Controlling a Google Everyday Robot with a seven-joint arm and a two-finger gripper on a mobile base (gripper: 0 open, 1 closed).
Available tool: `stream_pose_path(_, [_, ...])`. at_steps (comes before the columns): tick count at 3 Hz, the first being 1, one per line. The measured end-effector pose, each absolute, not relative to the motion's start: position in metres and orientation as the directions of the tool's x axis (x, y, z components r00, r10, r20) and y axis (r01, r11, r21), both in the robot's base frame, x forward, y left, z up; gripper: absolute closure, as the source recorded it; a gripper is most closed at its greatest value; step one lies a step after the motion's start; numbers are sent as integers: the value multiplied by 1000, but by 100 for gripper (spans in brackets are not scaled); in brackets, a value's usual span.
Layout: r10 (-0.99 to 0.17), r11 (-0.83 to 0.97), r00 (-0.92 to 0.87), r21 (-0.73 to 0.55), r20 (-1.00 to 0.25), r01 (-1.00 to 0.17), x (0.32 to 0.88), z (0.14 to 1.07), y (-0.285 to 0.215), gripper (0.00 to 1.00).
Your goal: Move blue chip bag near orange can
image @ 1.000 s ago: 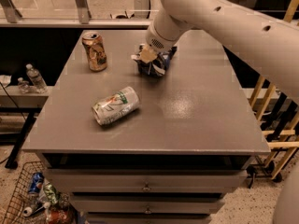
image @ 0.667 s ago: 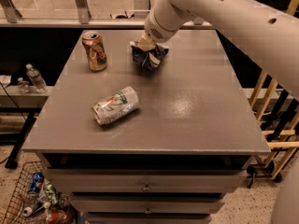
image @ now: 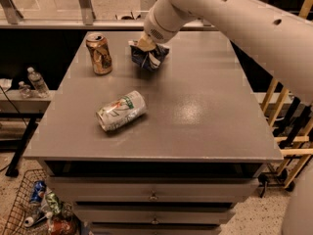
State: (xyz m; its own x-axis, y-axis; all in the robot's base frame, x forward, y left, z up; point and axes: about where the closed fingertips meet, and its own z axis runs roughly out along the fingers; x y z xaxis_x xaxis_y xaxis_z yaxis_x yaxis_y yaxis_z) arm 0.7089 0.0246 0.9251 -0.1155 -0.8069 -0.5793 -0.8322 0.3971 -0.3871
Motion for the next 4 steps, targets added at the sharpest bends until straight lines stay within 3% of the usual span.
stream_pose_path(2, [-786, 284, 54, -437, -616, -853, 713, 940, 92, 100])
stream_pose_path(4, [-787, 217, 85, -404, -610, -888, 715, 914, 122, 100])
